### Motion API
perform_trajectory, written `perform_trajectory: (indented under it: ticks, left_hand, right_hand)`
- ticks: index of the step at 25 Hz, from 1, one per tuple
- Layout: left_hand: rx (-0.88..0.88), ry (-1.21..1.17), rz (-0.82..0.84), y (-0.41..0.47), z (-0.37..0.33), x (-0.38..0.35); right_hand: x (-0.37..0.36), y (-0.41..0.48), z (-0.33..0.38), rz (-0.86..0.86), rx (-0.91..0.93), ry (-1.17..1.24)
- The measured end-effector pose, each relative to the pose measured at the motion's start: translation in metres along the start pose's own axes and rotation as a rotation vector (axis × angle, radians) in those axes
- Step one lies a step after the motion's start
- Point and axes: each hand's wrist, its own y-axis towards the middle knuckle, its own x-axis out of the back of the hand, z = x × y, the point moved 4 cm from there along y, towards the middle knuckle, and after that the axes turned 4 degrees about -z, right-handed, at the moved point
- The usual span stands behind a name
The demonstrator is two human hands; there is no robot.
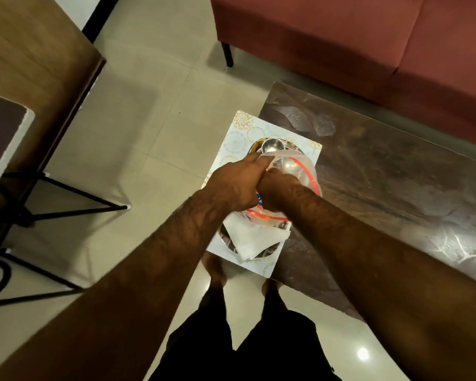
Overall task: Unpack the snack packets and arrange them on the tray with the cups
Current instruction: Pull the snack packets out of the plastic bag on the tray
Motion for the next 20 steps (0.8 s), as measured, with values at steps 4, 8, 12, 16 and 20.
perform_trajectory:
  ticks: [4, 8, 12, 16, 20]
  left_hand:
    - [-0.020, 0.018, 0.005, 0.003, 0.003, -0.001]
    - [-0.019, 0.015, 0.013, 0.005, 0.008, 0.003]
    - [-0.028, 0.042, 0.016, 0.006, 0.007, 0.004]
    - [0.001, 0.073, 0.029, 0.009, 0.005, 0.001]
    - [0.001, 0.135, 0.053, 0.008, -0.004, 0.001]
  right_hand:
    - [-0.016, 0.028, 0.007, -0.036, 0.089, -0.247]
    - [-0.020, 0.034, 0.016, -0.129, 0.097, -0.364]
    - [-0.015, 0.027, 0.015, -0.209, 0.146, -0.365]
    - [-0.006, 0.016, 0.008, -0.185, 0.211, -0.266]
    - [0.011, -0.007, 0.004, -0.220, 0.257, -0.287]
